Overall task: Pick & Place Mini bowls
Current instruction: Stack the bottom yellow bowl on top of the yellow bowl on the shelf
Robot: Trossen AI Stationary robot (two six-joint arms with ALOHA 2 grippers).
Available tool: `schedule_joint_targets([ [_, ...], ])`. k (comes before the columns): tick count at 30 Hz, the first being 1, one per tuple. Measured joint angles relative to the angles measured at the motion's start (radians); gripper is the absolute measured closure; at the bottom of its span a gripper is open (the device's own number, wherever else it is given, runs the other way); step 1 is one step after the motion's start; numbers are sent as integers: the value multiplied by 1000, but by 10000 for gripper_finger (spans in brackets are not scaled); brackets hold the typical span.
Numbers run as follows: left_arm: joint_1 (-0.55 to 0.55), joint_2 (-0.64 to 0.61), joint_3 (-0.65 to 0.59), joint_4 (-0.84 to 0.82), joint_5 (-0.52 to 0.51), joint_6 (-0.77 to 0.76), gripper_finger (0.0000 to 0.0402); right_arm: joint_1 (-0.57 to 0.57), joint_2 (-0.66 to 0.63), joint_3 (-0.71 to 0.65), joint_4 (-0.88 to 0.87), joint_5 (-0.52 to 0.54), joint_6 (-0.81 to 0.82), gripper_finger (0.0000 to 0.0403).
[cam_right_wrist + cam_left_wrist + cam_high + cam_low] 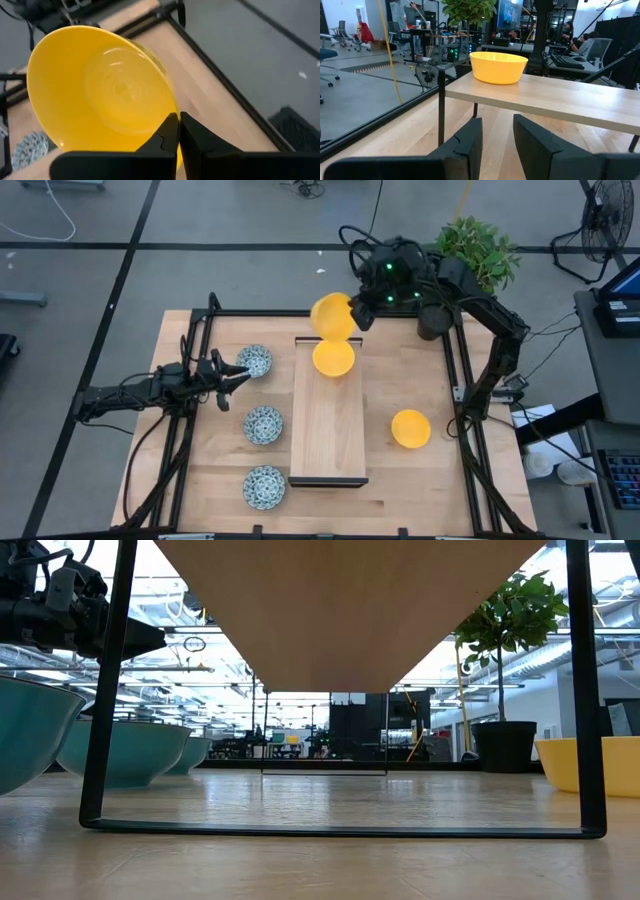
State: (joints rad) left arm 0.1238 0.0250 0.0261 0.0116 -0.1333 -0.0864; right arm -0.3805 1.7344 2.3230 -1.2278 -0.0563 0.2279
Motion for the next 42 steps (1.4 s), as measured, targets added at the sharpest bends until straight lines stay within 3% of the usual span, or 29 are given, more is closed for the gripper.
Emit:
schedule_joint_targets([
  [8,0,0,0,0,1,0,289,0,36,-1,-109,-77,56,403],
  [19,0,0,0,0,1,0,289,0,122,-1,-115,-132,32,403],
  [42,0,0,0,0,1,0,289,-5,200,-1,-187,-127,-12,403],
])
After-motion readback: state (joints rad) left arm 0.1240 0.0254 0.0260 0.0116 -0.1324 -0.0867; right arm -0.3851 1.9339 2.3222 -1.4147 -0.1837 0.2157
